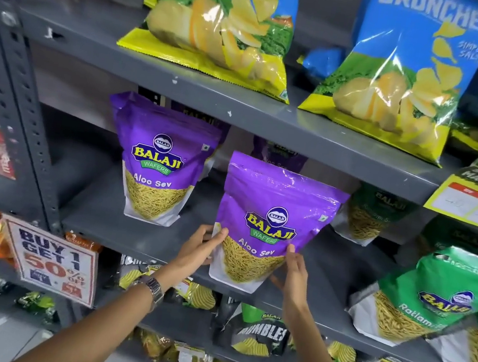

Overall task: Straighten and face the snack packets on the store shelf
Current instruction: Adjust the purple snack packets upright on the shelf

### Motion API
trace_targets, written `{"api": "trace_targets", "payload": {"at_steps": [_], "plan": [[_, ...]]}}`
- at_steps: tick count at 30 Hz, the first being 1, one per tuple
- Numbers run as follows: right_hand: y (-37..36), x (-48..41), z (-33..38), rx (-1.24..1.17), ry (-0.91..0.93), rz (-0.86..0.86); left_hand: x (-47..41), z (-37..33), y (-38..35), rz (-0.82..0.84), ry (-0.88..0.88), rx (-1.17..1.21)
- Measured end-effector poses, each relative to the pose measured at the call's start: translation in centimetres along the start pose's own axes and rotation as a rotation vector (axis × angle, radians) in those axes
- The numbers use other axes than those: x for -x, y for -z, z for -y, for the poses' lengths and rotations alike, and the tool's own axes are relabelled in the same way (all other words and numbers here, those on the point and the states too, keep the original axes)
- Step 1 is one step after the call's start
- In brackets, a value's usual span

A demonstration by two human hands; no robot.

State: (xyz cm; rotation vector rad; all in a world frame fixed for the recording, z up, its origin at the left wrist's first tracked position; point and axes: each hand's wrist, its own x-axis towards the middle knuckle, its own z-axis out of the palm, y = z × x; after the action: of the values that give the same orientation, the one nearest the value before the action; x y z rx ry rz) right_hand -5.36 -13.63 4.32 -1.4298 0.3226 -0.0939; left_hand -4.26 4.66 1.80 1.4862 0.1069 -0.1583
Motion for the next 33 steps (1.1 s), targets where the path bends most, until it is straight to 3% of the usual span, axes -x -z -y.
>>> {"api": "trace_targets", "payload": {"at_steps": [2, 5, 7, 10, 12, 16, 19, 21, 24, 33], "plan": [[-0.3, 0.5, -0.6, 0.020, 0.089, -0.155, -0.1, 0.2, 0.4, -0.035, -0.036, 0.002], [-1.2, 3.2, -2.2, 0.097, 0.398, -0.426, -0.1, 0.8, 2.0, -0.258, -0.198, 0.082], [-2.8, 5.2, -3.4, 0.188, 0.523, -0.282, 0.4, 0.4, 3.8, -0.466, -0.337, 0.114], [-6.7, 6.1, -4.3, 0.353, 0.507, 0.213, -0.1, -0.6, 7.6, -0.794, -0.437, 0.149], [-10.0, 5.0, -3.9, 0.477, 0.470, 0.434, -1.2, -1.3, 10.4, -0.903, -0.413, 0.140], [-16.3, 1.6, -2.1, 0.358, 0.235, 0.375, -3.7, -1.6, 15.0, -0.779, -0.176, 0.043], [-19.3, -1.8, -1.2, 0.350, 0.140, 0.297, -4.2, -2.1, 16.6, -0.433, -0.042, 0.046], [-20.2, -3.7, -1.2, 0.384, 0.100, 0.365, -3.9, -2.7, 16.6, -0.309, -0.059, 0.065], [-20.5, -5.0, -1.4, 0.321, 0.035, 0.420, -3.6, -2.8, 16.4, -0.304, -0.105, 0.090], [-17.9, -1.2, -2.9, 0.346, 0.098, 0.421, -0.9, 0.0, 18.3, -0.357, 0.002, 0.105]]}}
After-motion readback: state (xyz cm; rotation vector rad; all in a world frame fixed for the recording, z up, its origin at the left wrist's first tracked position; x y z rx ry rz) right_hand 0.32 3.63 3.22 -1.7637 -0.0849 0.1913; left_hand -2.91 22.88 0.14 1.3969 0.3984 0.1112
